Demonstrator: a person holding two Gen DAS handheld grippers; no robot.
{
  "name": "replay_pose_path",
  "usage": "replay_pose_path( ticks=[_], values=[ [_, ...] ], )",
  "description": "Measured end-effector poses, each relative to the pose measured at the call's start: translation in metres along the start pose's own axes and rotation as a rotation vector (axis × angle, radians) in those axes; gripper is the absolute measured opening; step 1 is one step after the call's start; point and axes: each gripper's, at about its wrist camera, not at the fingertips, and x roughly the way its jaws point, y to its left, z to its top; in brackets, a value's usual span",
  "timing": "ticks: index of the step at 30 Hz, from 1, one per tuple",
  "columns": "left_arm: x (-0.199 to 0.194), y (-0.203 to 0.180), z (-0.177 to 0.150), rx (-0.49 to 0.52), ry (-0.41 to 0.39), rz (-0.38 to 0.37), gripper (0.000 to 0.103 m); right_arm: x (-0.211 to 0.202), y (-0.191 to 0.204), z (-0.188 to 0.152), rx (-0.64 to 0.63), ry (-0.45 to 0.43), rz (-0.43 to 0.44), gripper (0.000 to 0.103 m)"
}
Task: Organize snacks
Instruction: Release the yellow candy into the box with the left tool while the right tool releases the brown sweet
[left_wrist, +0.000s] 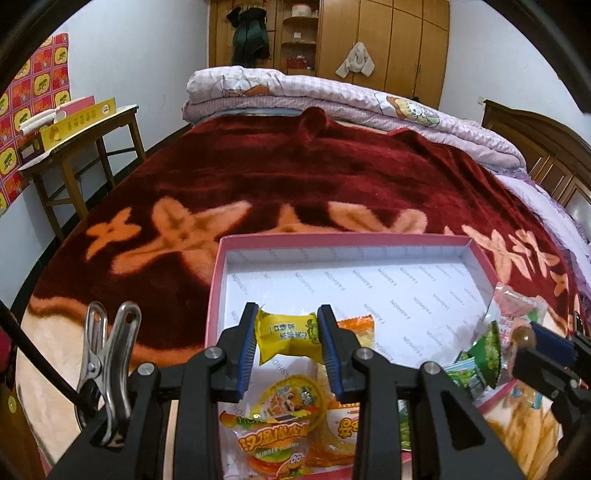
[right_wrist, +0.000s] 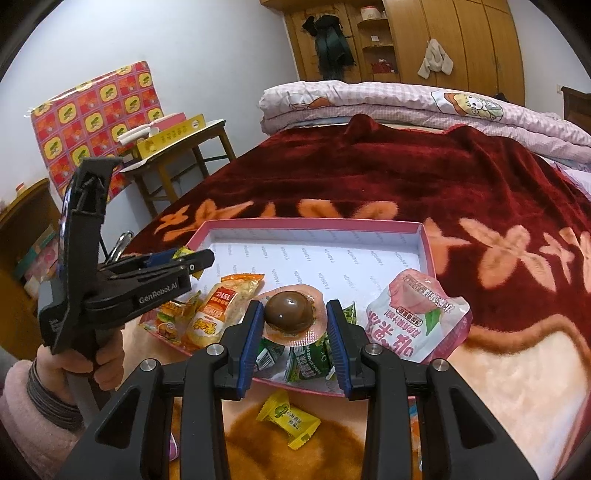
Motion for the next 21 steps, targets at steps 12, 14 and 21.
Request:
replay_pose_path(
  ticks=[12,14,21],
  values=[
    [0.011,0.002,-0.004,-0.016,0.036,0.010,0.038,0.010,0.000,0.002,0.007,0.011,-0.001,0.036],
    [0.011,0.002,-0.005,-0.015,0.041,0.010,0.039,0.013,0.000,0.003,0.007,0.013,-0.004,0.036],
    [0.010,0.002,-0.009,-0.010,0.042,0.007,0.040,0.026,0.000,0.005,0.002,0.023,-0.024,0.036]
  ],
)
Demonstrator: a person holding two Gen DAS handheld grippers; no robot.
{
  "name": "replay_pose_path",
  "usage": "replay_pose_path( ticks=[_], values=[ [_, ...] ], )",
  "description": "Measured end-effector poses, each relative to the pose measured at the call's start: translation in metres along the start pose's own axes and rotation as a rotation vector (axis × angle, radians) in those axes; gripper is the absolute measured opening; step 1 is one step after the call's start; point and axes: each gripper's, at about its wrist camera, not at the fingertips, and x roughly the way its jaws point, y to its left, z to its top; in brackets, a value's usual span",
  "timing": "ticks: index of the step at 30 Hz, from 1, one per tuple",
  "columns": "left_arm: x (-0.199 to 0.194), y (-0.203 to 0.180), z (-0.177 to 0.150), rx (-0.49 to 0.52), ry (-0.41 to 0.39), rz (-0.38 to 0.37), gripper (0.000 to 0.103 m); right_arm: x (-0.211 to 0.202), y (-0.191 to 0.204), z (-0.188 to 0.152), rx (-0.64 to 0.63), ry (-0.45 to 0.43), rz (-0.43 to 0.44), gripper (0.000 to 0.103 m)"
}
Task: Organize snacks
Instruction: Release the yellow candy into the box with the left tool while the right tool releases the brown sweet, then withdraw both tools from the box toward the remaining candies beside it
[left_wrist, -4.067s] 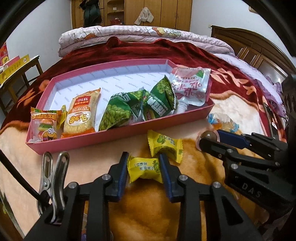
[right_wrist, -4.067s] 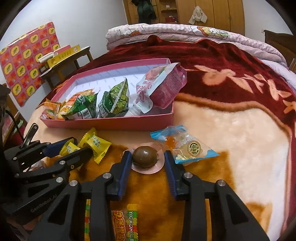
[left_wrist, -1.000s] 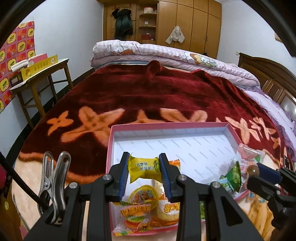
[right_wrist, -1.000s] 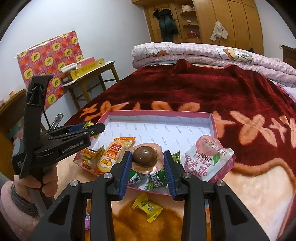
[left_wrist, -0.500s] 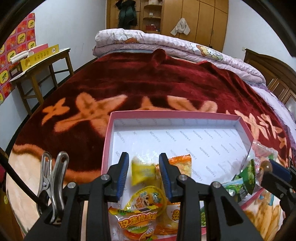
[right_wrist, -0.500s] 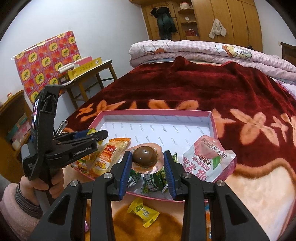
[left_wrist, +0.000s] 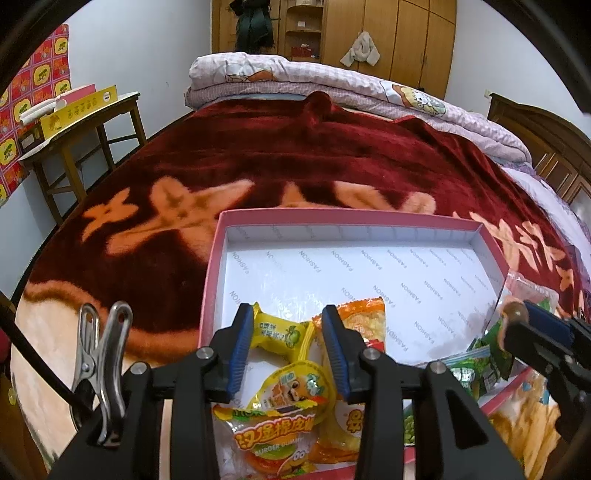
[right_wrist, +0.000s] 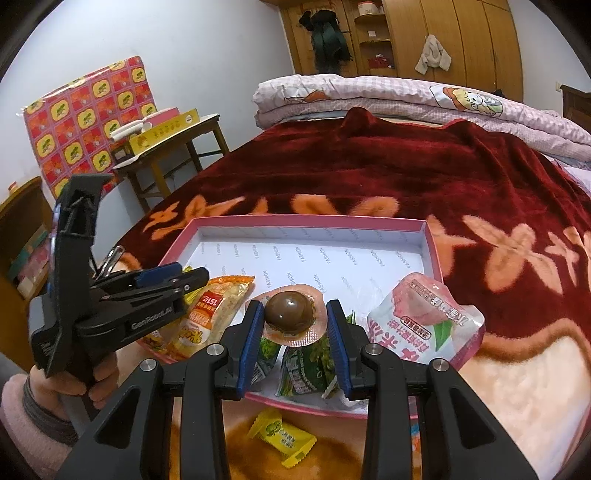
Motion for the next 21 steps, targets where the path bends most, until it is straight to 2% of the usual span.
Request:
replay_pose_path(
  ticks=[8,13,21],
  values=[
    [-0.011,-0.001,-0.002,0.011,-0.015,-0.004,0.040,0.010,-0.003,-0.002,0.020,0.020,0.003,0.037],
    [-0.020,-0.003,-0.004,0.016,-0.024,-0.012,0.040,0.008,-0.002,-0.003,0.020,0.012,0.007,0.049],
    [-0.036,-0.005,-0.007,0.013,-0.038,-0.018,0.040,0.000,-0.001,-0.005,0.025,0.000,0.030,0.050]
  ],
)
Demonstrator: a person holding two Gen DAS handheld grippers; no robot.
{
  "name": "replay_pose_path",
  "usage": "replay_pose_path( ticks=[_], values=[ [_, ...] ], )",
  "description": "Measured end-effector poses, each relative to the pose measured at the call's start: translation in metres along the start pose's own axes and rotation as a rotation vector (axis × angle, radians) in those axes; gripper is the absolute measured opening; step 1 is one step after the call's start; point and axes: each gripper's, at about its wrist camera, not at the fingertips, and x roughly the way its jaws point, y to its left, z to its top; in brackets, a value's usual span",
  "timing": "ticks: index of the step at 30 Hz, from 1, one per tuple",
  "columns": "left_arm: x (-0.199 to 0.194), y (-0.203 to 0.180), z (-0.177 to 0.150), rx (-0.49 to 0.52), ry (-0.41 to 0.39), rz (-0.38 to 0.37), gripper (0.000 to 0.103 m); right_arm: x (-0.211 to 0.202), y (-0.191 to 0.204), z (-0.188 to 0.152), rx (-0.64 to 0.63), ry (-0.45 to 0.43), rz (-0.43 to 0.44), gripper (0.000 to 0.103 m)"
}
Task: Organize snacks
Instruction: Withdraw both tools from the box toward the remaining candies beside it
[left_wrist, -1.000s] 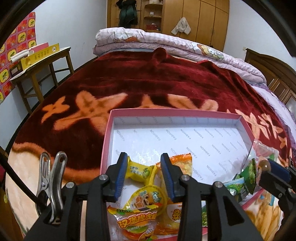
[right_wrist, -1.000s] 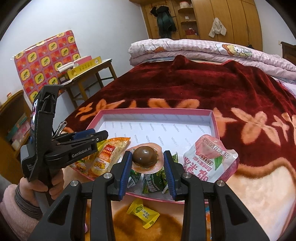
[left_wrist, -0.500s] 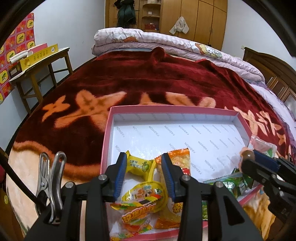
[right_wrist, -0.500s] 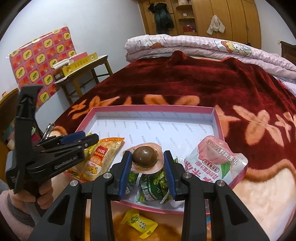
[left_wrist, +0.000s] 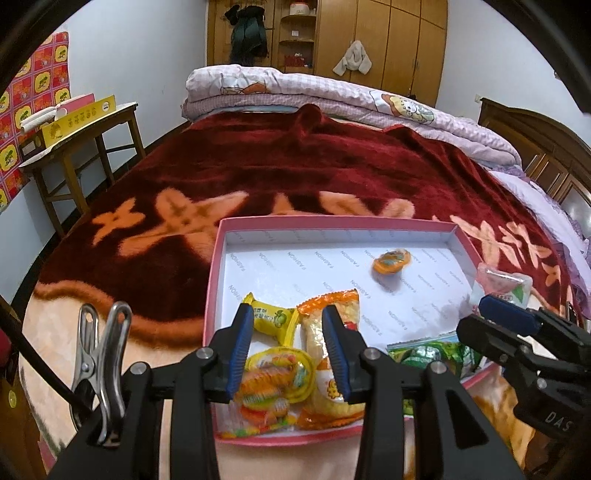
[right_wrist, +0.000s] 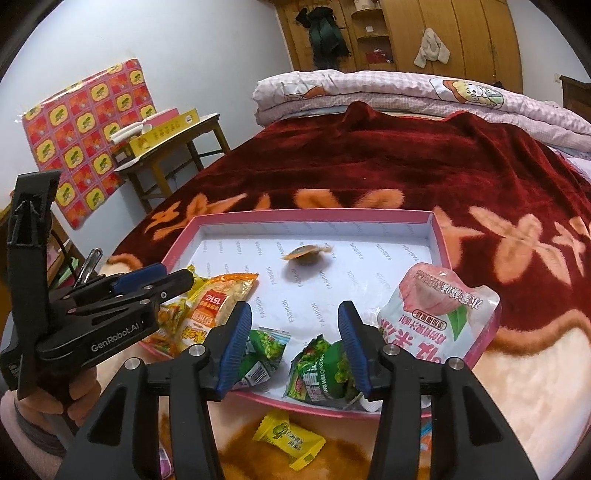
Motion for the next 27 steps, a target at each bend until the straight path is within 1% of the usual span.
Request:
replay_pose_path(
  ticks=[6,10,14,27],
  values=[
    [-0.015,0.002,-0.005,-0.027,-0.016,0.012,0.040,-0.010,0.003,-0.004,0.003,-0.011,0.016,0.050],
    [-0.025,0.003,-0.009,-0.050,-0.019,-0.002,0.040,-0.014,0.004,-0.007,0.006,-0.009,0.028,0.050],
    [-0.032,-0.002,-0.014,-0.033,-0.007,0.000,0.040,-0.020,0.006,-0.010,0.007,-0.011,0.034,0.050],
    [-0.051,-0.015,-0.035,-0.033,0.012,-0.044,0.040,-0.036,0.003,-0.023,0.033,-0.008,0.039,0.050]
  ],
)
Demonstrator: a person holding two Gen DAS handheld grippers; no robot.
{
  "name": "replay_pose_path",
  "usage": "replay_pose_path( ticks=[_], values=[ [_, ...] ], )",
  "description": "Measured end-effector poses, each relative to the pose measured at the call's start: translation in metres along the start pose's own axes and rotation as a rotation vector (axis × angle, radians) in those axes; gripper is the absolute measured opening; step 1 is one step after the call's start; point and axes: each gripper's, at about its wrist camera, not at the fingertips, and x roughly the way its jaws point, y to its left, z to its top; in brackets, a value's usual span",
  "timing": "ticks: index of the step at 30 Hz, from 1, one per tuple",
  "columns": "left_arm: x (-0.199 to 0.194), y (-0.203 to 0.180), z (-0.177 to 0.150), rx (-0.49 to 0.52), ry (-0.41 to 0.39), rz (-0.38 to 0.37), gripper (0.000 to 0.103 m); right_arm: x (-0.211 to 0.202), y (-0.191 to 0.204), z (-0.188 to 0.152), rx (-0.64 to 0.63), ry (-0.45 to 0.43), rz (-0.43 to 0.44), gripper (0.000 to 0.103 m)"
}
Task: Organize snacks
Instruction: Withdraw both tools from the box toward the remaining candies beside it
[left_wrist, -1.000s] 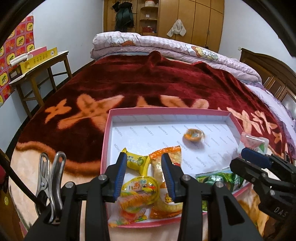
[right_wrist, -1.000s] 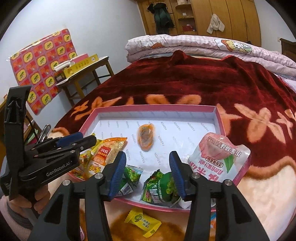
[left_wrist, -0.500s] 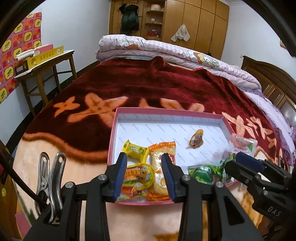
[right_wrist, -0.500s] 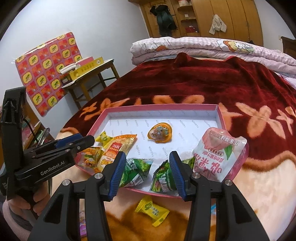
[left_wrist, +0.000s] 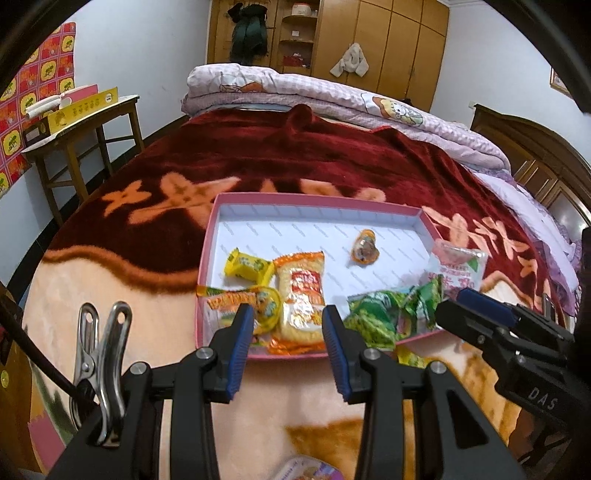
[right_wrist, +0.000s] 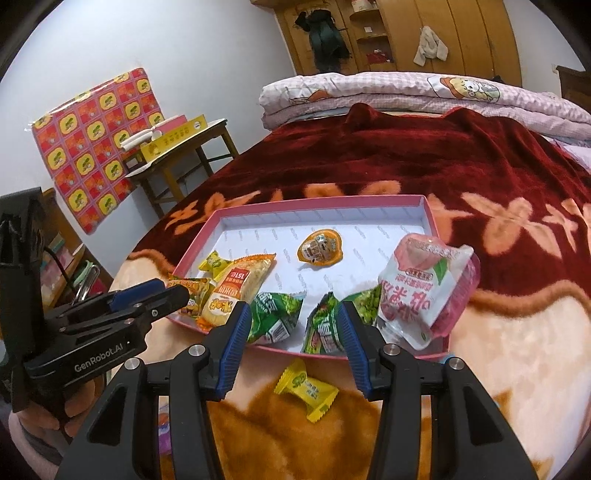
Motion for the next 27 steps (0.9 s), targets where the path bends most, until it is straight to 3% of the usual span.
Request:
replay_pose_path(
  ticks=[27],
  values=[
    [-0.016,-0.046,-0.041,0.052,0.041,-0.065,0.040,-0.045,-0.036,-0.051,0.042,0.044,-0.069,0.050]
  ],
)
